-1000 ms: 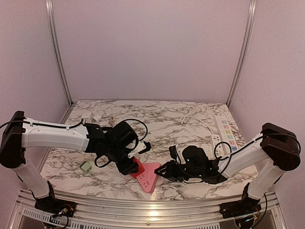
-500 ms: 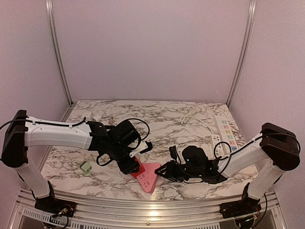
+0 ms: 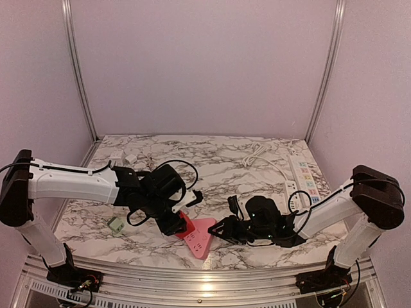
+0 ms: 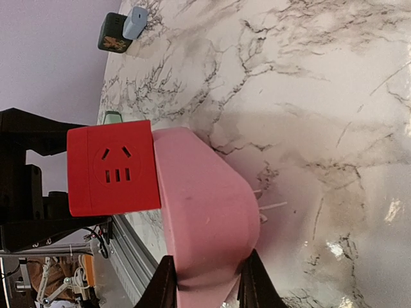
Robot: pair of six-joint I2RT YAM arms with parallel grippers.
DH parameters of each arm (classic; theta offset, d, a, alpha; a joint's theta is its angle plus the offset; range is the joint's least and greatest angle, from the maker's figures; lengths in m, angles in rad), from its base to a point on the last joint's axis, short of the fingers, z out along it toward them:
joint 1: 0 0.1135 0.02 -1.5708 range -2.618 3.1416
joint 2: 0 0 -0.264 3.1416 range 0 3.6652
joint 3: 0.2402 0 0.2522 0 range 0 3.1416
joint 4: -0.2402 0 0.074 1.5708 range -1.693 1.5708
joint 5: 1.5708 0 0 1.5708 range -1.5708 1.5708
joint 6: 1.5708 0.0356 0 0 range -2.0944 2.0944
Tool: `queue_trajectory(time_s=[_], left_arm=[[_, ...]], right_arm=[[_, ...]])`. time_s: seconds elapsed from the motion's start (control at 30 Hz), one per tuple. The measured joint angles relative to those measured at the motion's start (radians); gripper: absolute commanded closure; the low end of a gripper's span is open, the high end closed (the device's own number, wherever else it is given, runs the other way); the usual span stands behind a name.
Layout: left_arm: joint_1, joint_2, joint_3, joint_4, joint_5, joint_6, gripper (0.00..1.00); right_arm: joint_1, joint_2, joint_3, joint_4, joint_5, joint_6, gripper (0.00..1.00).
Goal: Insert the plug
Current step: Insert the plug into the socket slot.
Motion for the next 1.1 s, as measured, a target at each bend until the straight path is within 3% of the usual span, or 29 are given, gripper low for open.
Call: queue_trajectory(time_s=[0.73, 1.1], left_arm=[[-0.014, -0.024, -0.058, 0.055, 0.015, -0.002, 0.22], [-0.017, -0.133, -0.098, 0.078, 0.064, -0.011, 0.14]], right_arm=[[0.010, 0.021, -0.002, 0.035, -0.025, 0.000, 0.92], [0.018, 0.047, 0.004, 0.066, -0.054, -0.002, 0.92]])
